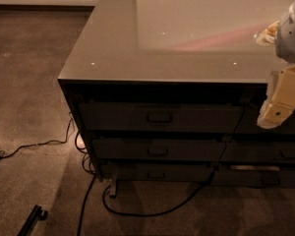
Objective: Open top drawer
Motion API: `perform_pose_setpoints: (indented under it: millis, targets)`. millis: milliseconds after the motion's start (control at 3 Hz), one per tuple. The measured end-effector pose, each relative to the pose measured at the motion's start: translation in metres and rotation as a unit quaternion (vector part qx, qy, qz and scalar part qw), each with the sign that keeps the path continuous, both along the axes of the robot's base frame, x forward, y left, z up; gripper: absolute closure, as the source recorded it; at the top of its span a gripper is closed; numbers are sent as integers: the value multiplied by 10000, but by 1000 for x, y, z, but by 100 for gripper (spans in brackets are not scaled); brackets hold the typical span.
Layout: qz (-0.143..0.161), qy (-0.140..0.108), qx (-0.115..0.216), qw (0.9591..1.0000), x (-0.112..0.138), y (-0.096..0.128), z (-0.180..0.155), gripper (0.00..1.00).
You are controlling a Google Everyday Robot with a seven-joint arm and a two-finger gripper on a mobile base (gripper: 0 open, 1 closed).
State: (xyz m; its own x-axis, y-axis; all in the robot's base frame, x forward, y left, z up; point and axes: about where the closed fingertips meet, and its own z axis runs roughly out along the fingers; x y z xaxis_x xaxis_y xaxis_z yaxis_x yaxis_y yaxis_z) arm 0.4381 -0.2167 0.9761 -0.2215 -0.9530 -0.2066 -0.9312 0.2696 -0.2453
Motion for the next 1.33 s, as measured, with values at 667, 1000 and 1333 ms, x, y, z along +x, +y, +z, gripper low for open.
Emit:
perform_pose_setpoints:
  millis: [667,1000,1333]
  targets:
    - [168,-24,176,9997,3,5,-5,0]
    - [637,271,182,9974,3,53,-67,0]
    - [936,606,116,9937,4,84,-118,0]
